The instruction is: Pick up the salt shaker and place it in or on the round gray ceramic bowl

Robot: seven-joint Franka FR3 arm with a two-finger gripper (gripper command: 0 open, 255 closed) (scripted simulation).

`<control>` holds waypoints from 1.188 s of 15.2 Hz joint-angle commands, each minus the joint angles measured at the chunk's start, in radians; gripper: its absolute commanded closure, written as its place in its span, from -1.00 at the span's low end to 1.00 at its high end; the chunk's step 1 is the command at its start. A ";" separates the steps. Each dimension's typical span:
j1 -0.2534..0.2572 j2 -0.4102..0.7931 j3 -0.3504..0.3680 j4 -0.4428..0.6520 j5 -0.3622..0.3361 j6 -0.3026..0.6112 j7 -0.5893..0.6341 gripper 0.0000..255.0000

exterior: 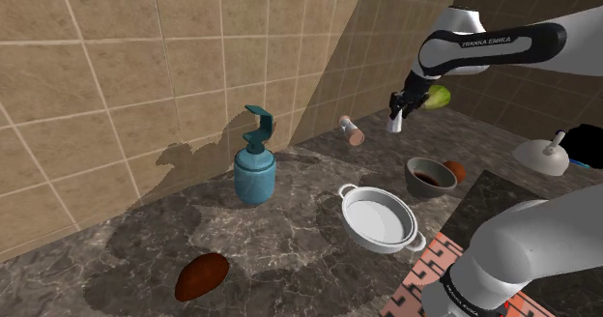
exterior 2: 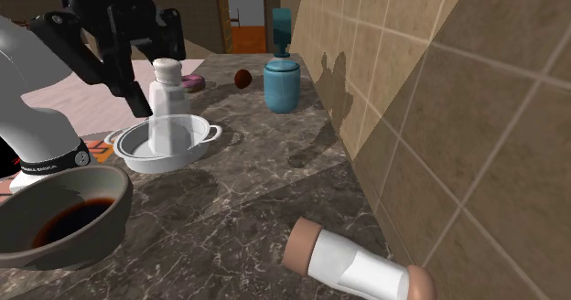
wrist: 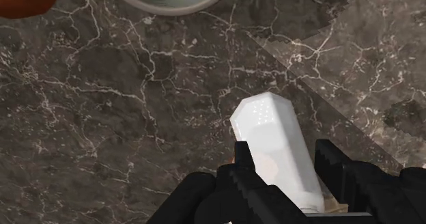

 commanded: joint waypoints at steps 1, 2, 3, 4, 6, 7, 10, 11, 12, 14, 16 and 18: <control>-0.017 -0.087 -0.007 -0.061 -0.017 -0.024 -0.014 1.00; -0.027 -0.124 -0.014 -0.087 -0.024 -0.035 -0.024 1.00; -0.037 -0.161 -0.020 -0.111 -0.033 -0.047 -0.035 1.00; -0.048 -0.198 -0.028 -0.134 -0.041 -0.060 -0.047 1.00; -0.072 -0.272 -0.043 -0.177 -0.058 -0.089 -0.072 1.00; -0.084 -0.309 -0.051 -0.196 -0.067 -0.106 -0.086 1.00; -0.125 -0.419 -0.078 -0.248 -0.096 -0.161 -0.130 1.00; -0.140 -0.454 -0.088 -0.262 -0.106 -0.181 -0.146 1.00; -0.155 -0.489 -0.099 -0.275 -0.116 -0.202 -0.163 1.00; -0.165 -0.510 -0.108 -0.296 -0.125 -0.201 -0.173 1.00; -0.169 -0.511 -0.114 -0.323 -0.132 -0.176 -0.173 1.00; -0.173 -0.511 -0.121 -0.349 -0.139 -0.149 -0.172 1.00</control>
